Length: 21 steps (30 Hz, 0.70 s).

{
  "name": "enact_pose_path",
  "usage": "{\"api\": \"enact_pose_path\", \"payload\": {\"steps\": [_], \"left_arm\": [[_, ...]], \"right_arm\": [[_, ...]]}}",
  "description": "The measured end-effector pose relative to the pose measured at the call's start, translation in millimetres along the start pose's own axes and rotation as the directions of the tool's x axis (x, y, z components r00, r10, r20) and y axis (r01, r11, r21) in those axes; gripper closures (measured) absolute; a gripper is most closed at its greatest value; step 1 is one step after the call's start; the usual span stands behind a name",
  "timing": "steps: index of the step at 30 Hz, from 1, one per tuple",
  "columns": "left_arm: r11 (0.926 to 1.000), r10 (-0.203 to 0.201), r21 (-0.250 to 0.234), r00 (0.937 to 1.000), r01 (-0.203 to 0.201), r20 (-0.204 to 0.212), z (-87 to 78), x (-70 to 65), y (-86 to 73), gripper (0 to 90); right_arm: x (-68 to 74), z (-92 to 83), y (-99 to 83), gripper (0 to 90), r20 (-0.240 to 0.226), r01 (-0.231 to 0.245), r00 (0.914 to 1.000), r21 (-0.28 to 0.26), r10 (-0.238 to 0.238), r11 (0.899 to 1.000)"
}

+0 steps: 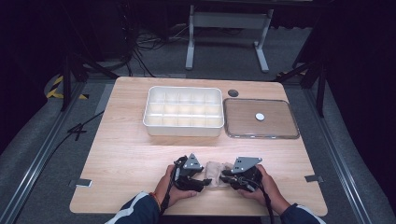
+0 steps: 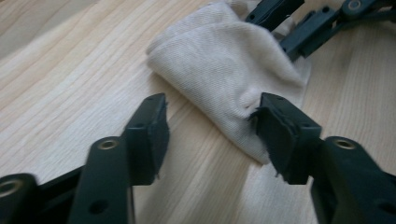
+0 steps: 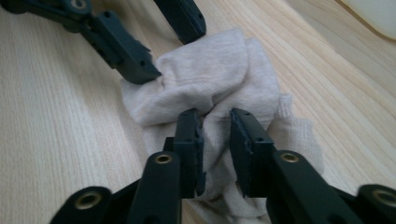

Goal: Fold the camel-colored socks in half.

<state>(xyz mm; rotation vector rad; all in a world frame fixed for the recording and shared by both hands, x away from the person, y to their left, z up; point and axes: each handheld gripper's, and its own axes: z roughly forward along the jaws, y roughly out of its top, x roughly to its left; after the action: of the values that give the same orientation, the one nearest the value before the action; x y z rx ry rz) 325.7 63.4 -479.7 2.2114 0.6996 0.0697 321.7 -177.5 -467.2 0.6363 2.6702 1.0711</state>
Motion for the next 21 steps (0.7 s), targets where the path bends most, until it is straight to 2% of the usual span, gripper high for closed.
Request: {"api": "enact_pose_path", "payload": {"steps": [5,6,9,10,12,16,19,20,21], "left_arm": [[1.0000,-0.004,0.005,1.0000,0.004,0.003,-3.2,0.3,-2.9,44.0],[1.0000,0.002,0.004,1.0000,-0.002,0.002,-3.0,0.2,-2.9,44.0],[1.0000,0.007,-0.003,1.0000,-0.007,0.001,-1.2,-1.0,-2.2,44.5],[0.9999,0.011,0.000,0.9999,-0.011,0.001,-1.1,-1.0,-1.9,44.5],[0.9999,0.015,-0.002,0.9999,-0.015,-0.001,-0.7,-0.9,-1.8,44.6],[0.9999,0.017,0.002,0.9998,-0.017,-0.005,-0.1,-2.2,-1.5,44.5],[0.9999,0.017,0.002,0.9998,-0.017,-0.006,-0.1,-2.2,-1.4,44.4],[0.9999,0.015,0.002,0.9999,-0.015,-0.006,-0.2,-2.1,-1.4,44.2],[0.9998,0.018,0.004,0.9998,-0.018,-0.012,-0.5,-1.6,-1.4,43.9]], "right_arm": [[1.5,-0.7,0.9,75.0,0.012,0.016,0.9998,0.011,-0.016,1.000],[2.1,-1.9,2.1,70.1,0.016,0.016,0.9997,0.009,-0.016,1.000],[1.9,-12.3,5.9,72.3,0.016,0.009,0.9998,-0.052,-0.008,0.999],[2.1,-13.6,6.4,72.3,0.017,0.007,0.9998,-0.058,-0.006,0.998],[3.6,-13.7,7.2,70.5,-0.008,-0.004,1.0000,-0.069,0.004,0.998],[8.2,-10.8,10.9,66.6,-0.018,0.016,0.9997,-0.060,-0.017,0.998],[6.8,-3.5,9.2,61.0,-0.019,-0.019,0.9997,-0.032,0.018,0.999],[7.2,-0.9,8.8,61.6,-0.023,-0.033,0.9992,-0.017,0.033,0.999],[7.9,0.8,8.8,63.1,-0.020,-0.027,0.9994,-0.003,0.027,1.000]]}}
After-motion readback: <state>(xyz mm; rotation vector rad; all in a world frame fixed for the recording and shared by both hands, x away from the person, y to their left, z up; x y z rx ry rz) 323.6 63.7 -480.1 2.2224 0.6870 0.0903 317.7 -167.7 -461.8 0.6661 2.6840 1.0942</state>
